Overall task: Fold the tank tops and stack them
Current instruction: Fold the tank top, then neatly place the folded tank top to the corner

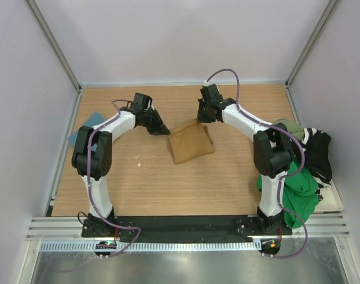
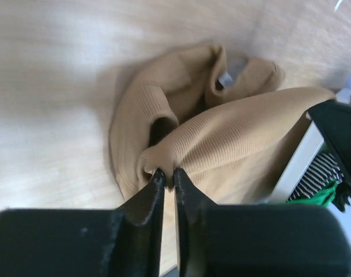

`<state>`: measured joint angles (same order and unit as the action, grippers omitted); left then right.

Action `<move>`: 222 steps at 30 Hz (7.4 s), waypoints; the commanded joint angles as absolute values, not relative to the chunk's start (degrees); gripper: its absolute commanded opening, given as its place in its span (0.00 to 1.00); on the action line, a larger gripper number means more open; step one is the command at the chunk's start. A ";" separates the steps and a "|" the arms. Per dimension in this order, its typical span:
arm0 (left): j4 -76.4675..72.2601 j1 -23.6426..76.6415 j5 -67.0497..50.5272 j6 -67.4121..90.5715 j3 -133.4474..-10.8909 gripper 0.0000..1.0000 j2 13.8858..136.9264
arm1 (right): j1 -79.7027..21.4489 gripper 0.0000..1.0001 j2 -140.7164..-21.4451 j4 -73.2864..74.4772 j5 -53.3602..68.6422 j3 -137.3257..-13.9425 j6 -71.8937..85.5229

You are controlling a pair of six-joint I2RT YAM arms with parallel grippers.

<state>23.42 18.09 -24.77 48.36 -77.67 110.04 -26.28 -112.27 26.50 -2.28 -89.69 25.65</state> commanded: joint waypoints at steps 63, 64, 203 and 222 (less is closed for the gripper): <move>-3.16 19.87 -27.60 51.06 -79.98 0.14 124.71 | -10.81 0.01 -120.41 -20.99 44.38 -67.15 45.17; -4.03 19.34 -28.03 51.15 -79.89 0.13 125.06 | -10.46 0.01 -120.76 -23.79 44.91 -66.45 46.31; 21.19 32.17 -19.50 44.03 -93.08 0.34 127.88 | -4.66 0.23 -106.87 -6.24 32.61 -49.48 37.35; 27.15 30.41 -20.92 40.43 -87.10 0.00 107.77 | -13.27 0.01 -90.62 5.53 25.93 -57.30 39.99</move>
